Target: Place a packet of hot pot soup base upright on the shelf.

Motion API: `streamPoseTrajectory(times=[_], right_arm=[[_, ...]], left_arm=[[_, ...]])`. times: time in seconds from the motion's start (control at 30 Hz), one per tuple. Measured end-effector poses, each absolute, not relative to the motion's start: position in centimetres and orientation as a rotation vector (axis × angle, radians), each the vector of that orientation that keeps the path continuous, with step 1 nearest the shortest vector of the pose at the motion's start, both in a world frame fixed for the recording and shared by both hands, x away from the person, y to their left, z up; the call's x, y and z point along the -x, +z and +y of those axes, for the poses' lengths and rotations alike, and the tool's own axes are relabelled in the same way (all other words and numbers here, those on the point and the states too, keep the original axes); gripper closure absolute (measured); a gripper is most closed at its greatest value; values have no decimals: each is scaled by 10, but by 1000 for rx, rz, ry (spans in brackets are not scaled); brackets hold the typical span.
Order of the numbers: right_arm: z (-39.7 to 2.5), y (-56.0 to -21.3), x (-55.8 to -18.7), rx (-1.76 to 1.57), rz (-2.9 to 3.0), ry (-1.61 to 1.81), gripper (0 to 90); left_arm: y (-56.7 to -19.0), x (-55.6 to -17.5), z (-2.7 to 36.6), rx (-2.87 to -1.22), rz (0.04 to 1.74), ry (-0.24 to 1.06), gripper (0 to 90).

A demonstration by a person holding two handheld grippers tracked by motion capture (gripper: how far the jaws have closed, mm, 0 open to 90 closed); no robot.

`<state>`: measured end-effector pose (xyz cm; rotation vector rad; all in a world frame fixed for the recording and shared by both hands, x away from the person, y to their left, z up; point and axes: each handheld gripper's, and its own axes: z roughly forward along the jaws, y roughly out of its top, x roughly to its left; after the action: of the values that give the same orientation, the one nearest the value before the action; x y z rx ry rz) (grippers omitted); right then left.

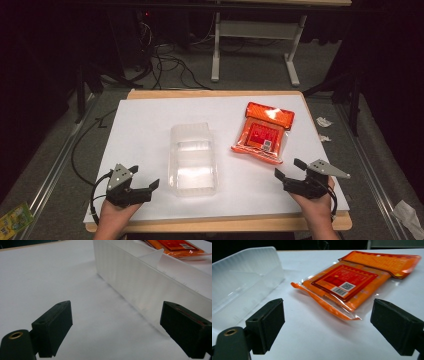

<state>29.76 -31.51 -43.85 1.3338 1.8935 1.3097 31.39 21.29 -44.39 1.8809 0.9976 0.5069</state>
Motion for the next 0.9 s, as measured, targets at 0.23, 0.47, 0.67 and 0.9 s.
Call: streamPoseTrajectory(times=[0.23,0.47,0.67,0.9], right_arm=[[-312,-439,-294,-1290,1932,1301,96],[-312,-438,-296,-1289,1952,1296,92],[-317,-440,-300,-1303,1941,1263,115],[-324,-443,-306,-1336,1934,1231,129]], left_arm=[[-447,-317,215,-1872,1010,490,108],[-447,-318,215,-1883,1013,479,95],[-446,-318,214,-1881,995,478,94],[-445,-316,215,-1871,982,488,103]])
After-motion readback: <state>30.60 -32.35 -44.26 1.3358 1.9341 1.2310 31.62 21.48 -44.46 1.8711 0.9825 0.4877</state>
